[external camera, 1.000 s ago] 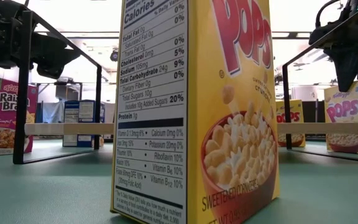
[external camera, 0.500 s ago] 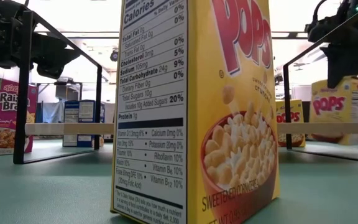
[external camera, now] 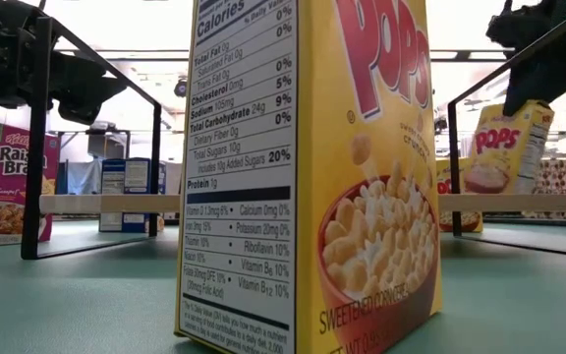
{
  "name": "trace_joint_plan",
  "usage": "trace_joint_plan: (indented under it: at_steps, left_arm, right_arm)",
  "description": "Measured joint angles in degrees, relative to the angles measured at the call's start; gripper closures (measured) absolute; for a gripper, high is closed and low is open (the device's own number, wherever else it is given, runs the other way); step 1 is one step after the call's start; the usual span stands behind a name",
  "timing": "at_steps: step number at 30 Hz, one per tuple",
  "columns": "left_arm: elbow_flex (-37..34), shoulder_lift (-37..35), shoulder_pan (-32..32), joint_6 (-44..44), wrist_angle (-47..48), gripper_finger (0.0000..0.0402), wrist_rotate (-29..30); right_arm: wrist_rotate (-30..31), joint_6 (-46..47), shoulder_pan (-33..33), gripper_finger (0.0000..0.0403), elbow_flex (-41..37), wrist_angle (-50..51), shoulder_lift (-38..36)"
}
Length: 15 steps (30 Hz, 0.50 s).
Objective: Stack cereal on shelf
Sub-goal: Put the middle yellow cereal box on the shelf
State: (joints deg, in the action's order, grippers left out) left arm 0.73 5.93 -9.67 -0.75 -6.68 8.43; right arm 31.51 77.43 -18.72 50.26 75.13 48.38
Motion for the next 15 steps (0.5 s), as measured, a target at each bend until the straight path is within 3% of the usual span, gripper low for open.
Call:
trace_joint_plan:
  at_steps: [10, 15]
  left_arm:
    - [0.0, 0.0, 0.0, 0.0, 0.0, 0.0209, 0.0]
    - [0.0, 0.0, 0.0, 0.0, 0.0, 0.0209, 0.0]
  right_arm:
    - [13.6, -13.8, 0.0, 0.0257, 9.6, -0.5, 3.1]
    - [15.0, -25.4, 0.0, 0.0257, 14.8, -0.9, 7.0]
